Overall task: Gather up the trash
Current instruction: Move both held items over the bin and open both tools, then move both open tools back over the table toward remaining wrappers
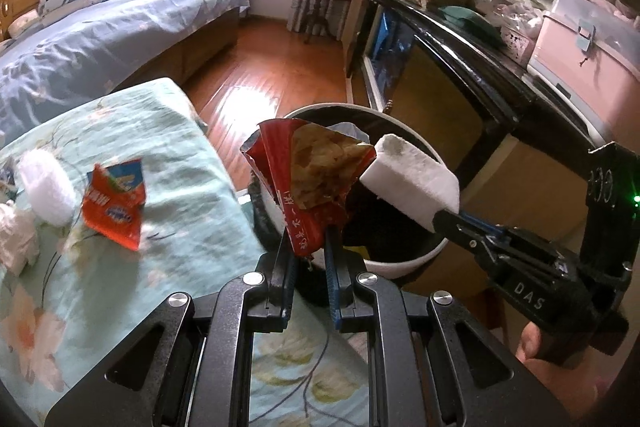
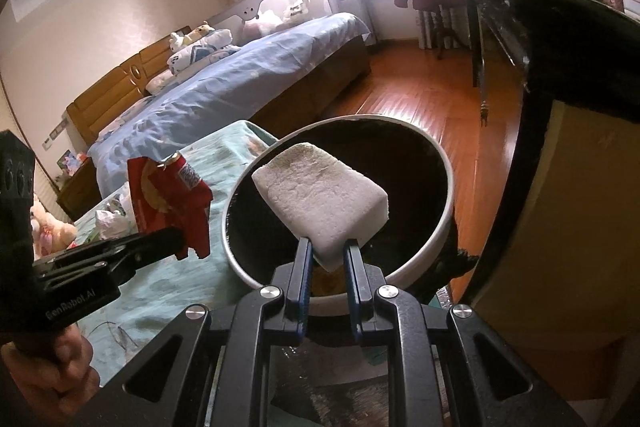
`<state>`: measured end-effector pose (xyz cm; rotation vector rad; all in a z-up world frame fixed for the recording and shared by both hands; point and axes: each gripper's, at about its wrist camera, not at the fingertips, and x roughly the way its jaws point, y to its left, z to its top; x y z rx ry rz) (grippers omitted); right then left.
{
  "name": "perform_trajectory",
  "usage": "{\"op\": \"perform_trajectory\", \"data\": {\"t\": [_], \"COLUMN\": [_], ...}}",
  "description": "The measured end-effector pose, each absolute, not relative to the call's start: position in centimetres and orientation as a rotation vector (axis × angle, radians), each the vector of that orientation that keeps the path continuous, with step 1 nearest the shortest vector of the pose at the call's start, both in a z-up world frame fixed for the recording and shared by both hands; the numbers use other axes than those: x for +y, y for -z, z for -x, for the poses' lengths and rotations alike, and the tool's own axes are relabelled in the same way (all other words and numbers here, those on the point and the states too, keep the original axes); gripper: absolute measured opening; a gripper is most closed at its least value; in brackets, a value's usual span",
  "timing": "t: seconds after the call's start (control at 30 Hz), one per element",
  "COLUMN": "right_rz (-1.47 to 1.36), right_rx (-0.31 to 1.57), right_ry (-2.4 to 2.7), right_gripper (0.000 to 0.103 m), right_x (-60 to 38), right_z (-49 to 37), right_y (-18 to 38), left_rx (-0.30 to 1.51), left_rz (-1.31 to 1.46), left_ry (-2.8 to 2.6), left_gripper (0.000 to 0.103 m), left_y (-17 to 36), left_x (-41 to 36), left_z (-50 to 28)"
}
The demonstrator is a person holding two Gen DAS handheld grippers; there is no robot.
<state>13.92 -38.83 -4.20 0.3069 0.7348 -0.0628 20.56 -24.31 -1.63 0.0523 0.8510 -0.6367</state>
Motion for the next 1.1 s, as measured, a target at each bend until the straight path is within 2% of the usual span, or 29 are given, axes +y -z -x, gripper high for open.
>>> {"op": "perform_trajectory", "data": {"t": [0.47, 0.57, 0.63, 0.67, 0.83, 0.9, 0.97, 1.03, 1.1], "right_rz": [-0.308, -0.314, -0.324, -0.329, -0.343, -0.341, -0.346, -0.347, -0.349], "right_rx": [0.744, 0.748, 0.751, 0.751, 0.748, 0.750, 0.748, 0.743, 0.738], "right_ry": [0.089, 0.096, 0.095, 0.096, 0.096, 0.092, 0.083, 0.074, 0.059], "right_gripper": [0.016, 0.019, 0.022, 0.023, 0.043, 0.044, 0.054, 0.069, 0.074], "right_x": [-39.7, -39.8, -40.1, -40.2, -40.0, -39.8, -39.7, -39.5, -39.1], "right_z": [-14.8, -15.0, -15.1, -15.1, -15.1, -15.0, -14.9, -14.9, -14.7], "right_y": [4.5, 4.4, 4.5, 4.5, 4.5, 4.5, 4.5, 4.4, 4.3], "left_rx": [0.895, 0.902, 0.901, 0.898, 0.886, 0.884, 0.877, 0.872, 0.873], "left_rz": [-0.089, -0.088, -0.081, -0.073, -0.044, -0.037, -0.023, -0.010, 0.000], "left_ry": [0.677, 0.673, 0.668, 0.664, 0.646, 0.631, 0.614, 0.590, 0.567], "left_gripper": [0.015, 0.022, 0.037, 0.039, 0.053, 0.055, 0.058, 0.062, 0.064], "left_y": [2.5, 2.6, 2.6, 2.6, 2.7, 2.7, 2.9, 3.1, 3.3], "left_x": [-26.9, -27.0, -26.8, -26.5, -25.2, -24.7, -23.7, -22.7, -21.8], "left_z": [-22.2, -22.4, -22.4, -22.4, -22.1, -21.9, -21.5, -21.1, -20.9]}}
